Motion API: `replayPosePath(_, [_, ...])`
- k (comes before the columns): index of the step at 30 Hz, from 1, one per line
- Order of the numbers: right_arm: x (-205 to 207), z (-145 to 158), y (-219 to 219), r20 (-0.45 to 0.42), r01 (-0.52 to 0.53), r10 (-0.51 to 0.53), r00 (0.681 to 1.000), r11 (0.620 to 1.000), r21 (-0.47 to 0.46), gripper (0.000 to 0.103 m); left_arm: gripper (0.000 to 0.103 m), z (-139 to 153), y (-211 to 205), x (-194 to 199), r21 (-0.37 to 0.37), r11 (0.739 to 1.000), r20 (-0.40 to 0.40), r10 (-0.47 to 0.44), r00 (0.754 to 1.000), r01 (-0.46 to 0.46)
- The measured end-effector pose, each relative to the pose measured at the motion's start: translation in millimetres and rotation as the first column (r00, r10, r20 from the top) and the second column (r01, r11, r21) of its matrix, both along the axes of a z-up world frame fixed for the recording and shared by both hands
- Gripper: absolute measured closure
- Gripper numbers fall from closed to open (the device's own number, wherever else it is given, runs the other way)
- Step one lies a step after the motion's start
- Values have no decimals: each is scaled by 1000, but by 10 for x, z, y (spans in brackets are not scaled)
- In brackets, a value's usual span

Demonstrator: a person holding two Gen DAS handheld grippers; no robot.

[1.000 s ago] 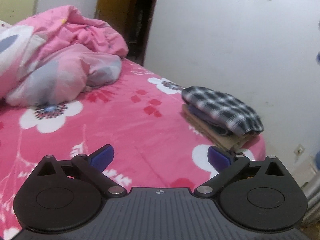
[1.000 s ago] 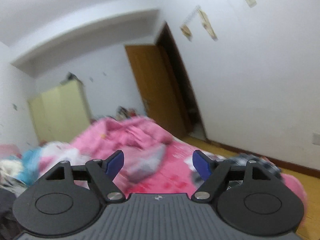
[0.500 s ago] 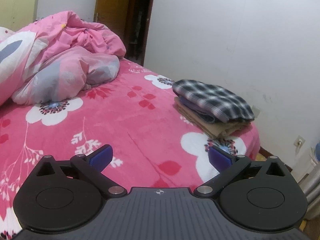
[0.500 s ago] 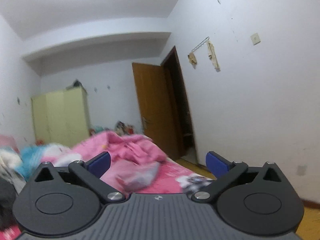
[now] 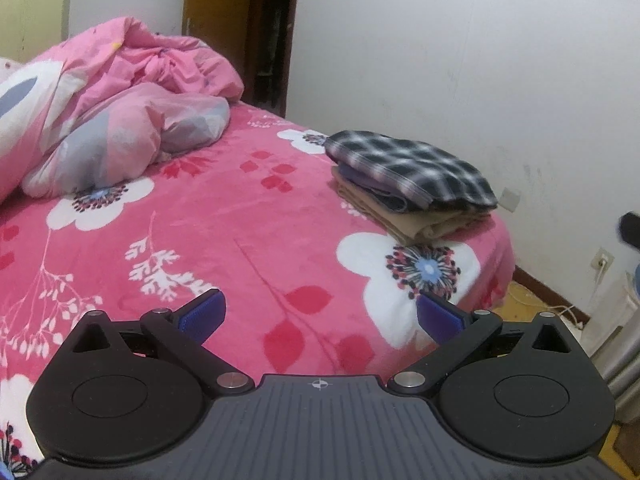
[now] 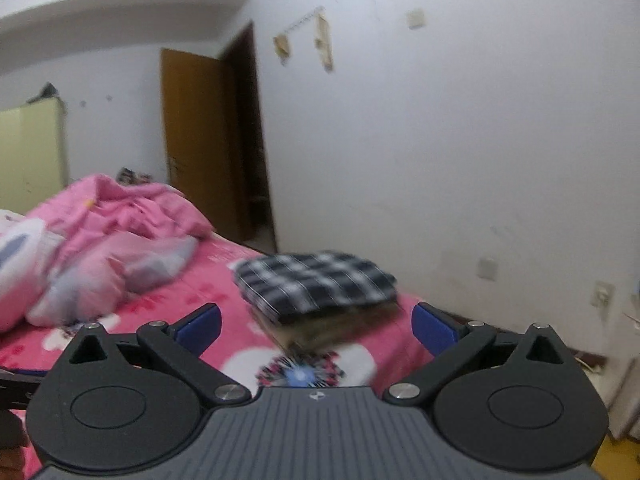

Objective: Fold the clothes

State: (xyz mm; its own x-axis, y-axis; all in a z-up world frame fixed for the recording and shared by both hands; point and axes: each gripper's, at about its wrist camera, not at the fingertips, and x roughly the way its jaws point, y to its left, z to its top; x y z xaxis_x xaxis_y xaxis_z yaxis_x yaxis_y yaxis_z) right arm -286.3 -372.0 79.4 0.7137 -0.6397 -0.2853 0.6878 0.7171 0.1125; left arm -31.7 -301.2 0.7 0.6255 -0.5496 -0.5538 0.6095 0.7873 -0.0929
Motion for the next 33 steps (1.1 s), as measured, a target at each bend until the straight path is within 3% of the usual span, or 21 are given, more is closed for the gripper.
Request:
replayPosePath(5, [104,-149,31,-58,36,-34,998,999,36,0,0,-68,-134,-161,41,999,23,-7,1000,6])
replayPosePath(10, [101,-269,90,-121,70,-67,990,997,24,0,0,-136,-183,-211,46,999,-23,-3,1000,4])
replayPosePath(14, [124,-301,113,-163,87,-85,983,996,8,0,0,-149,-207,-246,60,998,-4,5,1000,-5])
replayPosePath(33, [206,-354,205,-215,67,-65,974,998,1,0,0,-148,-221,-279,76,997,8,-8,1000,7])
